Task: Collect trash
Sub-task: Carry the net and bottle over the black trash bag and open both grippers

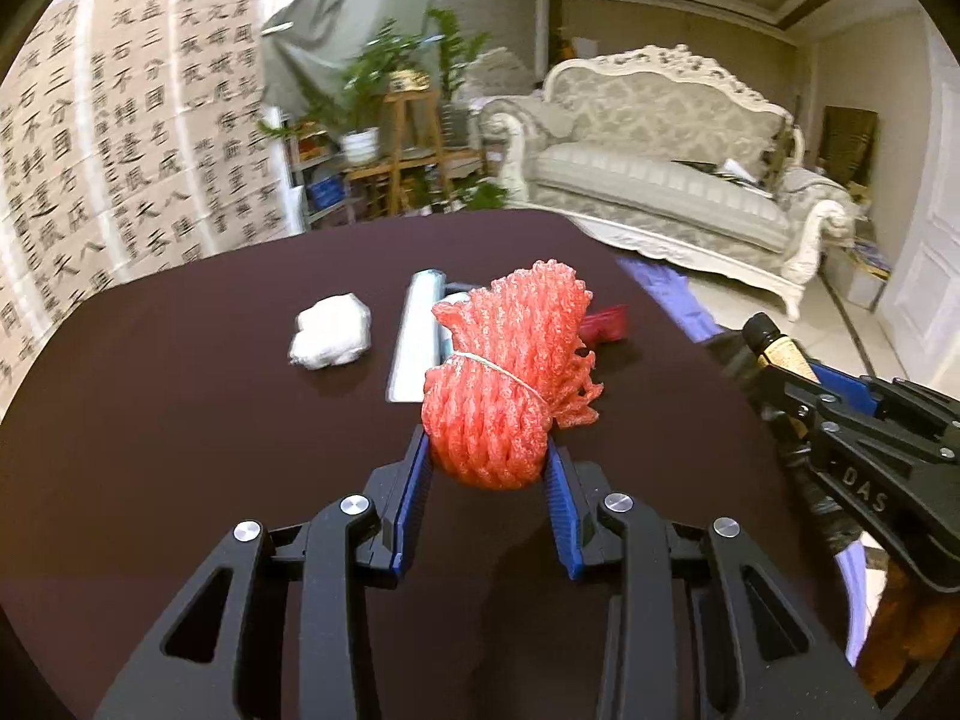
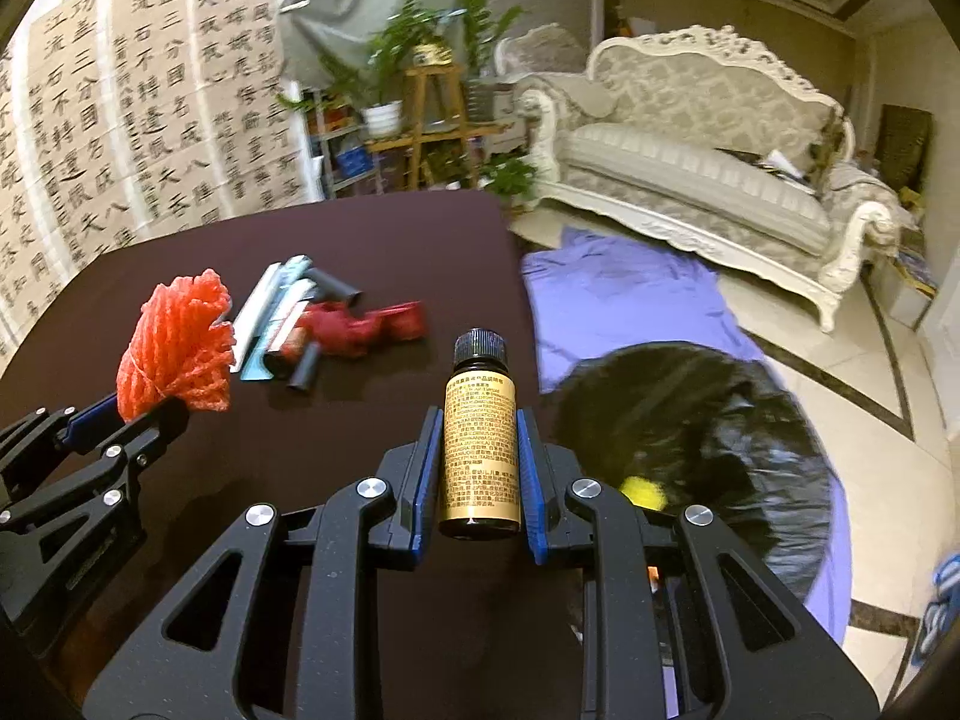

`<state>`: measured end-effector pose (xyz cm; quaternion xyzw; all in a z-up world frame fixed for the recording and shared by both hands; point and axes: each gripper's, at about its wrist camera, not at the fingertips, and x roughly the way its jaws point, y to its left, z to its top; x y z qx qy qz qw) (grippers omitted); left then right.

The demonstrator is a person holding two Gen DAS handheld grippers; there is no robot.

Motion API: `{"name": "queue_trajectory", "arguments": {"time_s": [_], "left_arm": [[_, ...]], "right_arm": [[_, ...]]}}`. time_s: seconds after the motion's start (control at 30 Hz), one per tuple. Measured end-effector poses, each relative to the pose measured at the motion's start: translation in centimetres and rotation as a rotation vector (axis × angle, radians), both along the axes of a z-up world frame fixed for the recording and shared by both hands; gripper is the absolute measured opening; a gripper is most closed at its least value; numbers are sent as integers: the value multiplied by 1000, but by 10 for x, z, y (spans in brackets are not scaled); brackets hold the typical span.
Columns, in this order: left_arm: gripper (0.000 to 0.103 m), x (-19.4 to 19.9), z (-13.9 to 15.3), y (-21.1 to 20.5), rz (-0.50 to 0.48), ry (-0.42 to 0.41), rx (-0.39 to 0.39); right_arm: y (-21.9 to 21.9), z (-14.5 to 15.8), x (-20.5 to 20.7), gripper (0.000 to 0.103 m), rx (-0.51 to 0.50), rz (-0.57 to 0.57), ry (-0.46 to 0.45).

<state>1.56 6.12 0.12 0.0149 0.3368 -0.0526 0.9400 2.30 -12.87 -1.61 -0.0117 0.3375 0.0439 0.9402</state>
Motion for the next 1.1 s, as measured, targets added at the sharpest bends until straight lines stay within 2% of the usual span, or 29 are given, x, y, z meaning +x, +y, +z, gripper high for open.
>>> {"name": "queue_trajectory", "arguments": {"time_s": [0.27,0.57,1.1], "left_arm": [[36,4,1,-62,-116,-24,3],[37,14,-5,-118,-198,-22,46],[37,39,-19,-165,-245,23,96]], "right_arm": [[-58,-8,-4,23,-6,-131,-7],[-104,-20,0,23,12,-211,-9],[-143,-36,13,23,45,-260,11]]}}
